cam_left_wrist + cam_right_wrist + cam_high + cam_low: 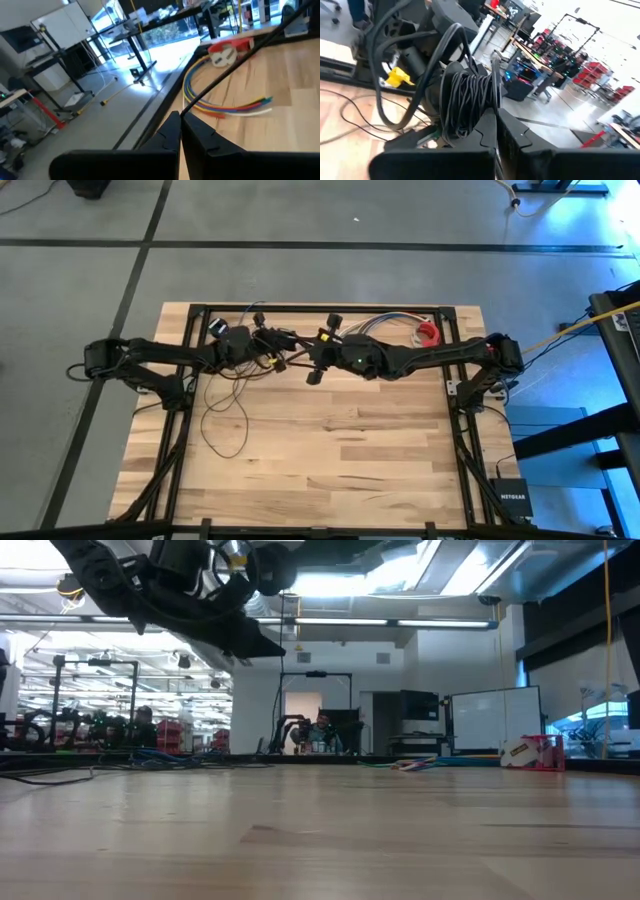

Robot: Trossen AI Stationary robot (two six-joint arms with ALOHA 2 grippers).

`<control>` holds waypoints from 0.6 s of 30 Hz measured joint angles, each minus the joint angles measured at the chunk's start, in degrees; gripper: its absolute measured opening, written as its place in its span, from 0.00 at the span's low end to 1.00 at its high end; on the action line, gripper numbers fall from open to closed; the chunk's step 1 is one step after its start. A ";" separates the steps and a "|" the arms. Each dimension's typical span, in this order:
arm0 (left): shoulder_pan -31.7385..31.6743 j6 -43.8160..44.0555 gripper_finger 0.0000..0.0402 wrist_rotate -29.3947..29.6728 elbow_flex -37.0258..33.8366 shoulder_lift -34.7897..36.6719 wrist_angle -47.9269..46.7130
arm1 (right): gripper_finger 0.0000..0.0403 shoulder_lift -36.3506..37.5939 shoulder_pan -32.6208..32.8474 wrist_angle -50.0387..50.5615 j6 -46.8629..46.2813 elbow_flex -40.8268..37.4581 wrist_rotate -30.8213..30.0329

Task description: Coiling cords

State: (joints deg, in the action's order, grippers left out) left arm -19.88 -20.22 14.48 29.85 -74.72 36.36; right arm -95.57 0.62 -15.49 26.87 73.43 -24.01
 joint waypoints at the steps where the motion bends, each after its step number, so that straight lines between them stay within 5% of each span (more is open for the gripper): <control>1: 0.00 -0.39 0.00 0.00 0.00 0.52 0.02 | 0.01 0.04 0.02 -0.13 -0.23 0.06 0.58; 11: 0.50 3.43 0.00 -8.84 0.00 1.29 2.29 | 0.01 -0.04 0.26 -5.70 3.41 0.08 7.75; 18: 0.00 0.31 0.00 -4.21 0.00 1.69 3.10 | 0.01 -0.07 0.18 -4.24 2.12 0.02 9.34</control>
State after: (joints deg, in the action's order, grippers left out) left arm -19.88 -19.91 10.27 29.85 -73.03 39.46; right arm -95.64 0.80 -19.72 28.99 73.45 -14.67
